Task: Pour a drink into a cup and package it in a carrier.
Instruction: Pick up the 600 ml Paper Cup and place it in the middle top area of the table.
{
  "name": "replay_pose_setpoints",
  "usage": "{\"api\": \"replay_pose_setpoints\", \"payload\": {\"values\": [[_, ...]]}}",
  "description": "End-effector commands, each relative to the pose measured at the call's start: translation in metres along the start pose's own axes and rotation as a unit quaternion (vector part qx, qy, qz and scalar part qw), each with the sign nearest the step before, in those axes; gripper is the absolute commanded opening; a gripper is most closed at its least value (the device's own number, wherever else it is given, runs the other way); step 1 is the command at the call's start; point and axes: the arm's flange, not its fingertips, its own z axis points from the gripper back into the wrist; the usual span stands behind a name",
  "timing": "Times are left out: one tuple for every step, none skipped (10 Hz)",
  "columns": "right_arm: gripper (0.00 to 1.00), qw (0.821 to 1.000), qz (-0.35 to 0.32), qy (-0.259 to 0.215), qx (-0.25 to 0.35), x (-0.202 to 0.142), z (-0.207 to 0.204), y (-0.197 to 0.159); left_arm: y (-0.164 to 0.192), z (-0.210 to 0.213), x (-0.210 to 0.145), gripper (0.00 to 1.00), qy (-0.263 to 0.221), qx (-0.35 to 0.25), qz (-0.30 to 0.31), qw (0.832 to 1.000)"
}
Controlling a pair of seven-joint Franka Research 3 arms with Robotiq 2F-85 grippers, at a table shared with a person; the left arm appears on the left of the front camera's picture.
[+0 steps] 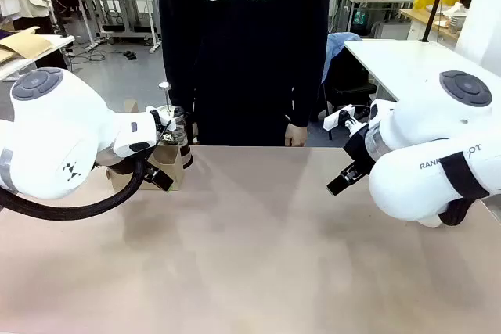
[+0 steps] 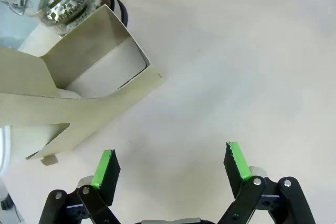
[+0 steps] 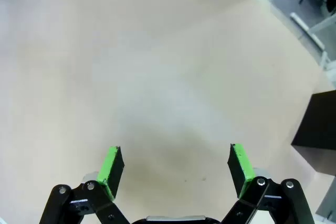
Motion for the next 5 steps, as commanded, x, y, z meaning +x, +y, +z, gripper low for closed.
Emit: {"api": "replay_pose_setpoints", "payload": {"values": [[1.00,1.000,0.000,0.000,0.000,0.0000,0.0000,0.0000,0.0000,0.0000,0.0000,1.00,0.000,0.000,0.000,1.000],[1.00,1.000,0.000,0.000,0.000,0.0000,0.0000,0.0000,0.0000,0.0000,0.0000,1.00,0.000,0.000,0.000,1.000],[1.00,1.000,0.000,0.000,0.000,0.0000,0.0000,0.0000,0.0000,0.0000,0.0000,1.00,0.000,0.000,0.000,1.000],[1.00,1.000,0.000,0.000,0.000,0.0000,0.0000,0.0000,0.0000,0.0000,0.0000,1.00,0.000,0.000,0.000,1.000],[1.00,1.000,0.000,0.000,0.000,0.0000,0.0000,0.0000,0.0000,0.0000,0.0000,1.00,0.000,0.000,0.000,1.000]]}}
